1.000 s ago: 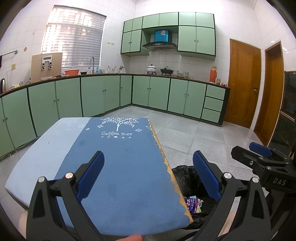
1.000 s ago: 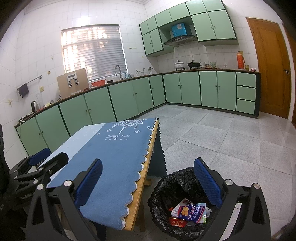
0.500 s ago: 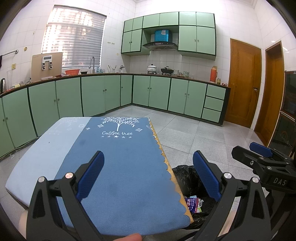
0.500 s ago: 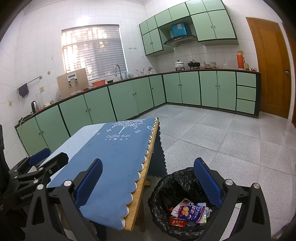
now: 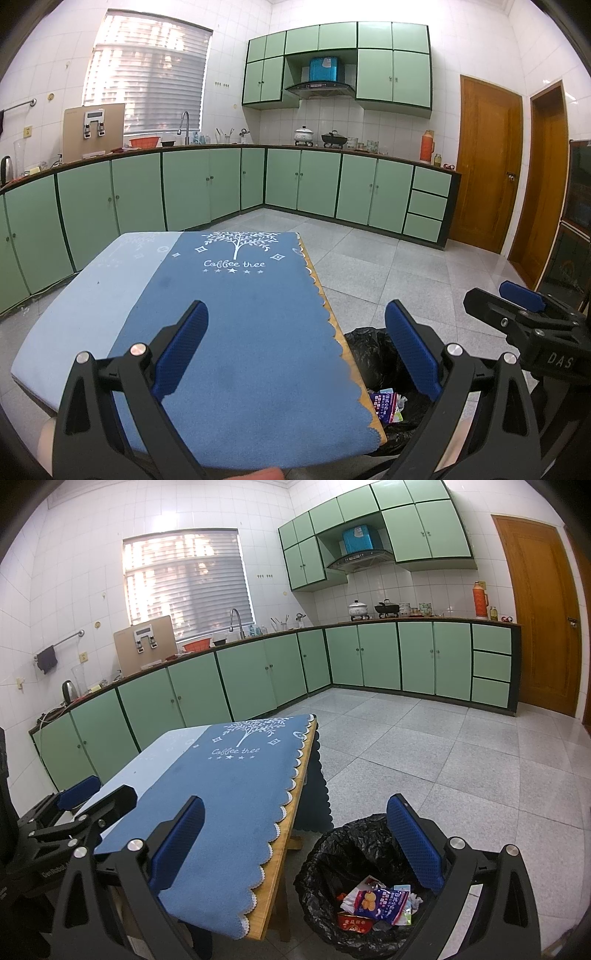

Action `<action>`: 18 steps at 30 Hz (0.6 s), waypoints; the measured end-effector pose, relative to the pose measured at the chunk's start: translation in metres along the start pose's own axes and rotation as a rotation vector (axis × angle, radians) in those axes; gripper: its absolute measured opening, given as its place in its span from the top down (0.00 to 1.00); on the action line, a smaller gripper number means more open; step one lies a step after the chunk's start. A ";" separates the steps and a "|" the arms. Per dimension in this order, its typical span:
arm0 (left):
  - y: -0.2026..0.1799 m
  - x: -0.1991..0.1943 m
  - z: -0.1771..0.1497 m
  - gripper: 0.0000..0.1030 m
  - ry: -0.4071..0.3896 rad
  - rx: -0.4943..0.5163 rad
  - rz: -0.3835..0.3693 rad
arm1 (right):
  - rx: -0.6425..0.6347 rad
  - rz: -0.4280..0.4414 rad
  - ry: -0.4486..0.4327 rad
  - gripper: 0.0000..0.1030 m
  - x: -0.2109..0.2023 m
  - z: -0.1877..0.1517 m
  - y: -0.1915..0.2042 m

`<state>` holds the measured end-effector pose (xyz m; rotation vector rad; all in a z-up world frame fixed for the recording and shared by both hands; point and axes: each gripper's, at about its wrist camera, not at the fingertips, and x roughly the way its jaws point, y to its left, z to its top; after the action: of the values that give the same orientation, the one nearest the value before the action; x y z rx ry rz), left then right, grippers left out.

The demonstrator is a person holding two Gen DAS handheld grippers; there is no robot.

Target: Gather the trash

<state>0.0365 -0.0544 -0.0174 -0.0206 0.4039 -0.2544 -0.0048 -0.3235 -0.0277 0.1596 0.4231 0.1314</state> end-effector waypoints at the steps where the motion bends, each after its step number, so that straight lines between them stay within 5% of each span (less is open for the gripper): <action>1: 0.000 0.000 0.000 0.09 0.000 -0.001 0.000 | -0.001 0.000 0.000 0.06 0.000 0.000 0.000; 18: 0.003 0.003 -0.005 0.09 0.011 0.002 0.002 | -0.004 -0.003 0.005 0.06 0.004 0.001 -0.002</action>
<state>0.0382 -0.0522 -0.0236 -0.0163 0.4145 -0.2527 -0.0007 -0.3253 -0.0285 0.1546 0.4281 0.1302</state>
